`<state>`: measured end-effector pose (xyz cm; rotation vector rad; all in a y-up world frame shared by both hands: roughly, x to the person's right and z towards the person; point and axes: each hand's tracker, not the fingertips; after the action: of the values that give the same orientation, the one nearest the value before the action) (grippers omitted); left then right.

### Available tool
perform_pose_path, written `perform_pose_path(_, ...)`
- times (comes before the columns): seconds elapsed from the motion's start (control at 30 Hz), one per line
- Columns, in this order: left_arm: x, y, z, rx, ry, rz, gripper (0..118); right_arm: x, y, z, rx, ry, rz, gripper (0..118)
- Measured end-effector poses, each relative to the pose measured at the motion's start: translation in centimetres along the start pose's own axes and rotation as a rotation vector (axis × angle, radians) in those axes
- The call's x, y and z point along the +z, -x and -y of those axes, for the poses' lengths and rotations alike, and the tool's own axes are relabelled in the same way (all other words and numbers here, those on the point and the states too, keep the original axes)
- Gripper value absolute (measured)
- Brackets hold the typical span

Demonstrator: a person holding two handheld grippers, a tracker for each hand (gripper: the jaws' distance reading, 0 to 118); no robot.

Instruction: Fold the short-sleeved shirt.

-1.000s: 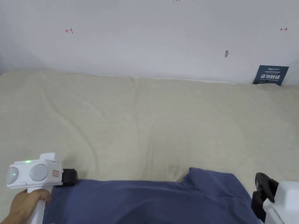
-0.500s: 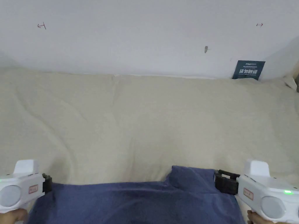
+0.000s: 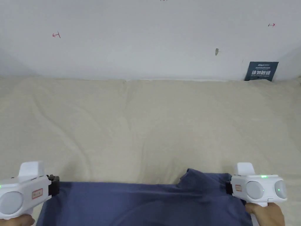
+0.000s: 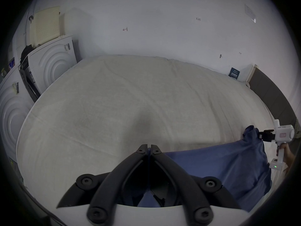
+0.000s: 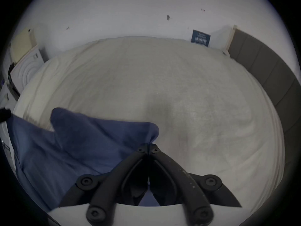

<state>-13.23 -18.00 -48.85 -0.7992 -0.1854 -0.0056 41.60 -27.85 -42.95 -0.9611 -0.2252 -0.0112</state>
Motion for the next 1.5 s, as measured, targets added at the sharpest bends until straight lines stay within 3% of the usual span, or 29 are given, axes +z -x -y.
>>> perform_pose_path(0.27,5.0,0.9,1.8,0.034,-0.036,-0.020,2,14.0,0.0,2.4,-0.026,-0.207,-0.057,3)
perform_pose_path(0.37,7.8,1.3,2.7,0.048,-0.060,-0.023,2,18.2,-2.1,4.4,-0.065,-0.271,-0.087,3)
perform_pose_path(0.57,13.0,2.7,6.4,0.077,-0.064,-0.015,2,26.4,-1.8,10.7,-0.114,-0.292,-0.143,3)
perform_pose_path(0.93,13.4,4.1,18.5,0.056,0.122,-0.052,2,23.0,-2.2,23.7,-0.206,-0.076,-0.118,3)
perform_pose_path(1.17,10.9,3.9,22.0,0.084,0.217,-0.091,4,21.3,-1.6,26.5,-0.274,-0.005,-0.113,4)
perform_pose_path(1.2,11.2,3.8,21.6,0.095,0.214,-0.096,11,21.6,-1.6,26.3,-0.277,-0.010,-0.114,6)
perform_pose_path(1.23,11.5,3.7,21.1,0.097,0.216,-0.098,27,22.4,-1.5,25.8,-0.277,-0.018,-0.113,17)
perform_pose_path(1.27,11.8,3.6,20.7,0.097,0.211,-0.097,66,23.0,-1.5,25.4,-0.272,-0.033,-0.104,41)
perform_pose_path(1.3,12.3,3.4,20.2,0.092,0.198,-0.096,95,24.0,-1.5,24.6,-0.257,-0.071,-0.083,65)
perform_pose_path(1.33,13.0,3.3,19.5,0.098,0.173,-0.086,113,24.8,-1.5,23.8,-0.246,-0.100,-0.072,87)
perform_pose_path(1.37,13.9,3.1,18.6,0.111,0.111,-0.068,116,26.1,-1.2,22.8,-0.236,-0.135,-0.065,105)
perform_pose_path(1.5,18.9,0.9,14.1,0.118,-0.155,-0.014,109,31.4,-0.1,18.6,-0.206,-0.354,-0.044,103)
